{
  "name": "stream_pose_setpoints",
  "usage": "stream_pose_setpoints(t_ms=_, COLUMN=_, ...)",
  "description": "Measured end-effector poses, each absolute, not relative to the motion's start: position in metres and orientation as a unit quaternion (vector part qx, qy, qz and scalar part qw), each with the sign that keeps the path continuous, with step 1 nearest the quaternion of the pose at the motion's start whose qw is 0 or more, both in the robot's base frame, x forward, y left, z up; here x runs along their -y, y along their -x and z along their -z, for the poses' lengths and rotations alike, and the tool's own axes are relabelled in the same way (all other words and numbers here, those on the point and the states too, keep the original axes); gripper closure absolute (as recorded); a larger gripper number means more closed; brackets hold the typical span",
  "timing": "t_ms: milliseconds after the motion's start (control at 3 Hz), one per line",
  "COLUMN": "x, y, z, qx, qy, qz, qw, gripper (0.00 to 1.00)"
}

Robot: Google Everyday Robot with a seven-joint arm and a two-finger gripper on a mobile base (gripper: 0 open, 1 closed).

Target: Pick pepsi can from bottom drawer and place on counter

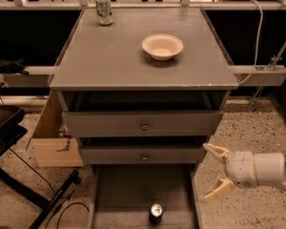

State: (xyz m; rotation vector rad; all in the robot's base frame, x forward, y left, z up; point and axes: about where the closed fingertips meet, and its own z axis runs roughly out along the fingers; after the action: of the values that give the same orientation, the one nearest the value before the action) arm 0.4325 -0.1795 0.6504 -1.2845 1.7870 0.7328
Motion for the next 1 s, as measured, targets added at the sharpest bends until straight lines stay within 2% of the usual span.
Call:
stream_pose_setpoints(t_ms=333, x=0.176, y=-0.433, z=-0.648, qx=-0.703, qy=0.511, qz=-0.291, qw=0.399, gripper=0.00)
stream_pose_setpoints(t_ms=1000, x=0.188, y=-0.451, z=-0.534, qx=-0.682, qy=0.518, qz=-0.318, qw=0.407, gripper=0.00)
